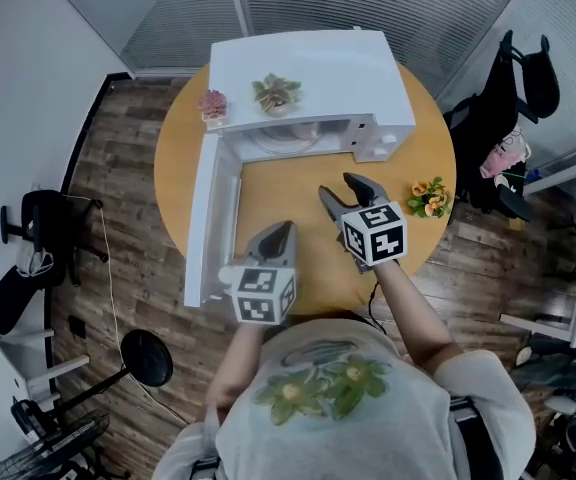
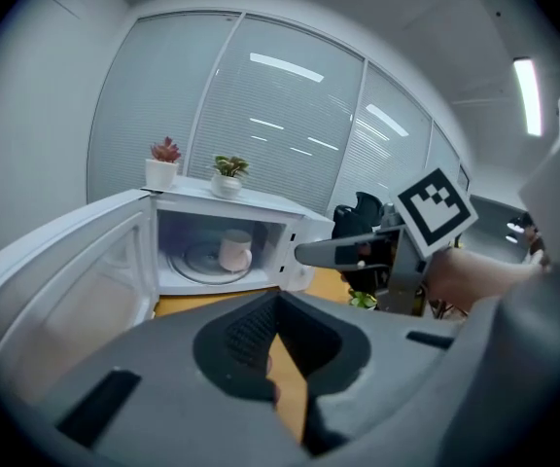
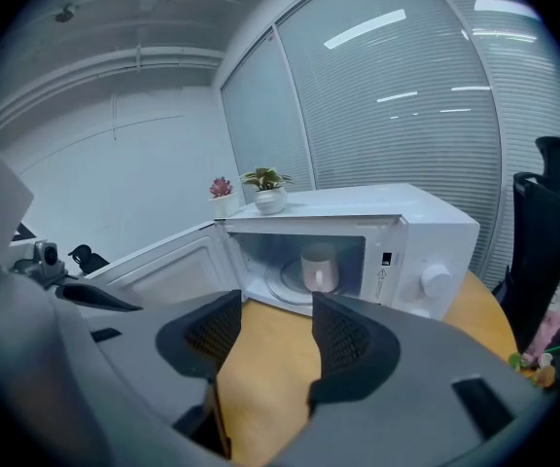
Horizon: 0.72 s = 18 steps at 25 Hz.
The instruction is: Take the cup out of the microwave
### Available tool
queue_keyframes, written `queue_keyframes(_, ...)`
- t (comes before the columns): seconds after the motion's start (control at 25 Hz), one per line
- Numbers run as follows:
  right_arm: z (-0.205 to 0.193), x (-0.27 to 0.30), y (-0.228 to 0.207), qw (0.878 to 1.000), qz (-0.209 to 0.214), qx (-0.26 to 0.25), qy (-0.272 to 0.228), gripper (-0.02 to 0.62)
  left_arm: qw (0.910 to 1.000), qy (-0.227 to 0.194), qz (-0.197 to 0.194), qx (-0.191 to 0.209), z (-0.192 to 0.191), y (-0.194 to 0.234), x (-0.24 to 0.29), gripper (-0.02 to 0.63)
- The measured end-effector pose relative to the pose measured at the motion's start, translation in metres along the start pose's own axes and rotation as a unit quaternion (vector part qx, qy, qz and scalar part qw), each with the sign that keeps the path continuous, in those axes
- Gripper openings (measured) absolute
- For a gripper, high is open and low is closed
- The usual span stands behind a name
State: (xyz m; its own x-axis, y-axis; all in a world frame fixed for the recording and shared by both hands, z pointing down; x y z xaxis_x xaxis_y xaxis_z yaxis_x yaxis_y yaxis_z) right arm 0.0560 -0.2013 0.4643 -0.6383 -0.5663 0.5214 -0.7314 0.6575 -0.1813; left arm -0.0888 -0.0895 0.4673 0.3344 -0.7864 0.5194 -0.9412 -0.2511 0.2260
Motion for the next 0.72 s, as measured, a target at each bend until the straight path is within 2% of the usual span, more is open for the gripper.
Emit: queue_keyframes(0.72,0.024,0.091,-0.035,1.000,-0.021,-0.008,0.002,0.229,0.9997,0.011,0.020,-0.006,0.005,0.017,0.033,0.002)
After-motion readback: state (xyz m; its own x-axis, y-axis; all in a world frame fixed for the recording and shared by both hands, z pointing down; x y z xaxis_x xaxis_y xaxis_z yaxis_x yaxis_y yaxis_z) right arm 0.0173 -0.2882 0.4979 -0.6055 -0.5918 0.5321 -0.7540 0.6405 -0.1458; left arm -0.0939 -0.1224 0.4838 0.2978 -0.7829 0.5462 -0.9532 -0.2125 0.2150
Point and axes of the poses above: the fingertips, and each gripper's own axes: x forward along the fingers, y to its left, z out of its top, the point moved 8 cm from there along -x, backward along the fingers, and after that the axes turned 1 degree about y, right-handed, at the moved point
